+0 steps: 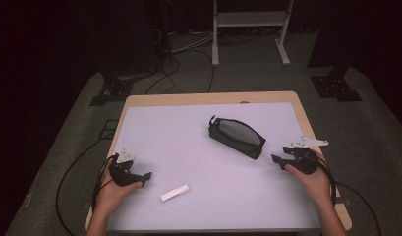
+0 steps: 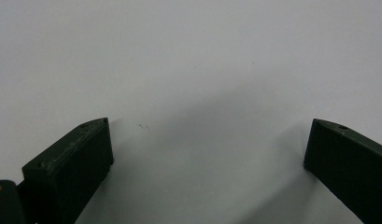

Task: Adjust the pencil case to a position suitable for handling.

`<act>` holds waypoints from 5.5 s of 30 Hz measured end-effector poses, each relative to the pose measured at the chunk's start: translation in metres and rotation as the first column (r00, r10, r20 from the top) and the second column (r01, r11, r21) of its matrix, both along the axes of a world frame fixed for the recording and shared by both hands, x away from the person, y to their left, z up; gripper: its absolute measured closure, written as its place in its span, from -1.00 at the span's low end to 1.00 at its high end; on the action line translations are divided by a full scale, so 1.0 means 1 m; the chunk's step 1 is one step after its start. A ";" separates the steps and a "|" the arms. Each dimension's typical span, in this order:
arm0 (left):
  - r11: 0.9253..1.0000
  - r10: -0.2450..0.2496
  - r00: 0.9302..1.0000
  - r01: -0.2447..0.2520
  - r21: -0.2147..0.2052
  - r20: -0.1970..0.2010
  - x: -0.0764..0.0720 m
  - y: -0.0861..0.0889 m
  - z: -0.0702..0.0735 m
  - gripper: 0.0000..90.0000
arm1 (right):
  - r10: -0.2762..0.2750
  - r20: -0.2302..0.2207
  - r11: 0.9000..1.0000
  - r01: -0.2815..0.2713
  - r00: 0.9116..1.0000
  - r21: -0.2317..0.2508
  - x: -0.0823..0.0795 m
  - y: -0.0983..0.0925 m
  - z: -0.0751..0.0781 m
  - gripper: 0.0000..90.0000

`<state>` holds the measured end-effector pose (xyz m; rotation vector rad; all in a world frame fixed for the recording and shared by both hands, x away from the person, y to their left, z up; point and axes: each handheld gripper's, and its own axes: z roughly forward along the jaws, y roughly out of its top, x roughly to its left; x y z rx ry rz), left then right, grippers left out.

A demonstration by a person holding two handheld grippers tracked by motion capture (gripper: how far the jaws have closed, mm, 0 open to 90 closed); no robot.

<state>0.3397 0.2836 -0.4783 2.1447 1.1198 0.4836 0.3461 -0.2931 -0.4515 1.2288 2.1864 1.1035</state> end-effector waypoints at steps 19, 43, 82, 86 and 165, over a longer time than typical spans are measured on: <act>1.000 0.000 1.000 0.000 0.001 0.002 0.000 0.000 0.000 -0.99 | 0.038 0.044 0.998 -0.040 0.998 0.053 0.024 0.010 0.026 -0.10; 1.000 0.001 1.000 -0.001 0.000 0.001 0.000 0.000 0.000 -0.99 | 0.104 0.057 0.991 -0.109 0.993 0.081 0.057 0.028 0.045 -0.04; 1.000 0.001 1.000 -0.001 -0.001 0.001 0.000 0.000 0.000 -0.99 | 0.200 0.016 0.977 -0.201 0.980 0.073 0.109 0.071 0.027 0.07; 1.000 0.002 1.000 -0.002 -0.001 0.002 0.000 0.000 0.000 -0.99 | 0.212 0.008 0.975 -0.212 0.977 0.068 0.113 0.075 0.024 0.12; 1.000 0.000 1.000 0.000 0.001 0.003 0.000 0.000 0.000 -0.99 | 0.439 -0.021 0.892 -0.432 0.898 0.130 0.055 0.076 0.040 0.95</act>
